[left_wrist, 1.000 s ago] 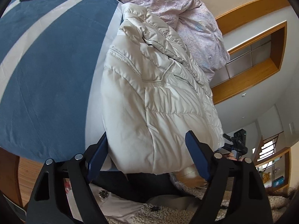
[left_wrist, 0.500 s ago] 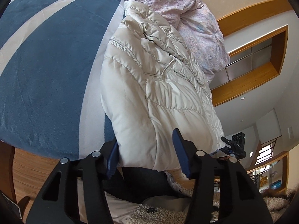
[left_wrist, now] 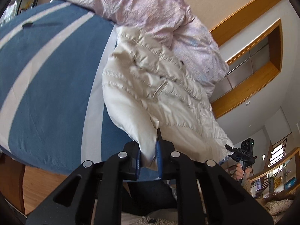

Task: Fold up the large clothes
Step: 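Lift the hem with both grippers and carry it toward the collar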

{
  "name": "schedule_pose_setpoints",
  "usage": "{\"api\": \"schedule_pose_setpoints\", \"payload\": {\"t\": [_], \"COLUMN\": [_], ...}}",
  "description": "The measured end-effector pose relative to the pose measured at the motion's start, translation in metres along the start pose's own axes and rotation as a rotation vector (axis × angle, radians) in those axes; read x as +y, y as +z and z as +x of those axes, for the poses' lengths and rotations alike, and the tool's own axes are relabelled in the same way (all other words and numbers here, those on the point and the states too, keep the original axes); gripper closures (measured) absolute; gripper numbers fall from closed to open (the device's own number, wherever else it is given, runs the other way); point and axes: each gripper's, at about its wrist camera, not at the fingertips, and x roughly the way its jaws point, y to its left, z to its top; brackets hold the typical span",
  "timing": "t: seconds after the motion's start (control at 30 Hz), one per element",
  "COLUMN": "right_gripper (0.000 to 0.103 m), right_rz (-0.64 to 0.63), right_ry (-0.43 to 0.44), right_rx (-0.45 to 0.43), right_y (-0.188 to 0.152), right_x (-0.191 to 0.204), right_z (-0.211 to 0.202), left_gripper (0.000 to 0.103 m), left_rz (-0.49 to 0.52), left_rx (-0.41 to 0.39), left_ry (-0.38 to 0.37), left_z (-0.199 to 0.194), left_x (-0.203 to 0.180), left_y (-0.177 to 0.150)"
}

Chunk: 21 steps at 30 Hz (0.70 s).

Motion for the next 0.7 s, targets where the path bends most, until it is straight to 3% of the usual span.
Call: {"api": "schedule_pose_setpoints", "payload": {"t": [0.3, 0.47, 0.7], "right_gripper": [0.087, 0.087, 0.088], "right_rz": [-0.129, -0.162, -0.162], "right_ry": [-0.042, -0.068, -0.083], "right_rx": [-0.337, -0.455, -0.578], "right_y": [0.036, 0.068, 0.112], "right_x": [0.061, 0.088, 0.111], "right_z": [-0.042, -0.044, -0.036], "left_gripper": [0.091, 0.091, 0.091], "left_rz": [0.078, 0.113, 0.079], "left_rx": [-0.165, -0.237, -0.317], "left_ry": [-0.015, -0.009, -0.019], "left_z": [-0.025, -0.024, -0.017], "left_x": [-0.035, -0.056, -0.062], "left_y": [0.045, 0.079, 0.125]}}
